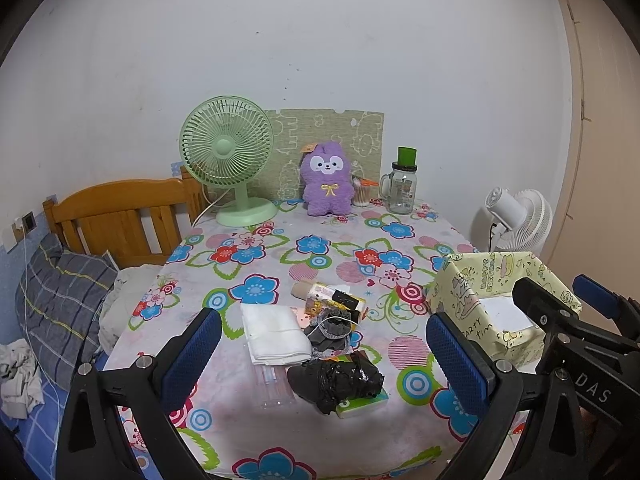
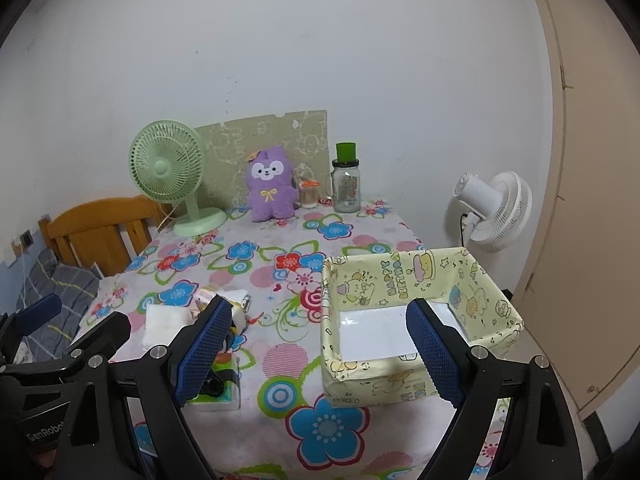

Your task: Organize soft objects

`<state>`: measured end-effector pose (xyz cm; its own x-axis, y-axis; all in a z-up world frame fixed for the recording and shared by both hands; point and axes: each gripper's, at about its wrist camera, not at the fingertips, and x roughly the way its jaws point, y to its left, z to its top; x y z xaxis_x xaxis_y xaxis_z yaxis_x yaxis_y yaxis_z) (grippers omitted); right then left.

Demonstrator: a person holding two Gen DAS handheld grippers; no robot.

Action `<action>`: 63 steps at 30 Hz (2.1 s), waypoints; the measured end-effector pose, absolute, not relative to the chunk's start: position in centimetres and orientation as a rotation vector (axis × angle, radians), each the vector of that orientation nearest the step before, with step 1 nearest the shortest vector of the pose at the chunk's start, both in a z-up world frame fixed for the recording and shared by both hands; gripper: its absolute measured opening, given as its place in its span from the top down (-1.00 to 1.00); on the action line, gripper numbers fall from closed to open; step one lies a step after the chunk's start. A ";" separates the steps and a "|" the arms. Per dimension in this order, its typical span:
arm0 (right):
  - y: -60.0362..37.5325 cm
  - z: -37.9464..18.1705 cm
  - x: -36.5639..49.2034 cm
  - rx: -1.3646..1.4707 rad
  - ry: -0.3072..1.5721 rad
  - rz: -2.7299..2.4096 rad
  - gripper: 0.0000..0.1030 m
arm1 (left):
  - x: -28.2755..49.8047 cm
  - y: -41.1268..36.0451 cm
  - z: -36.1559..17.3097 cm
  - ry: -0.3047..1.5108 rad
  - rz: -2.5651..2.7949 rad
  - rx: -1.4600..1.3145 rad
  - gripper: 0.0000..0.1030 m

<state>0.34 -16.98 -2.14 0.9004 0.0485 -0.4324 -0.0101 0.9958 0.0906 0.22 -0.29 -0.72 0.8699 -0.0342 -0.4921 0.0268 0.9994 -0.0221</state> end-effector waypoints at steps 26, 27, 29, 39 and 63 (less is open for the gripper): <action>-17.5 -2.2 0.5 0.120 0.456 0.035 -0.77 | 0.4 -0.7 -1.2 0.517 -0.027 -0.009 -0.99; -17.4 -2.1 0.5 0.111 0.455 0.034 -0.77 | 0.5 -0.6 -1.0 0.518 -0.026 -0.010 -0.99; -17.2 -2.1 0.5 0.082 0.460 0.037 -0.77 | 0.5 -0.7 -1.1 0.518 -0.028 -0.010 -0.99; -17.3 -2.1 0.6 0.086 0.466 0.004 -0.77 | 0.5 -0.7 -1.1 0.518 -0.028 -0.010 -0.99; -15.0 -3.4 3.5 0.094 0.513 0.023 -0.76 | 3.1 1.0 -2.8 0.561 -0.024 0.026 -0.89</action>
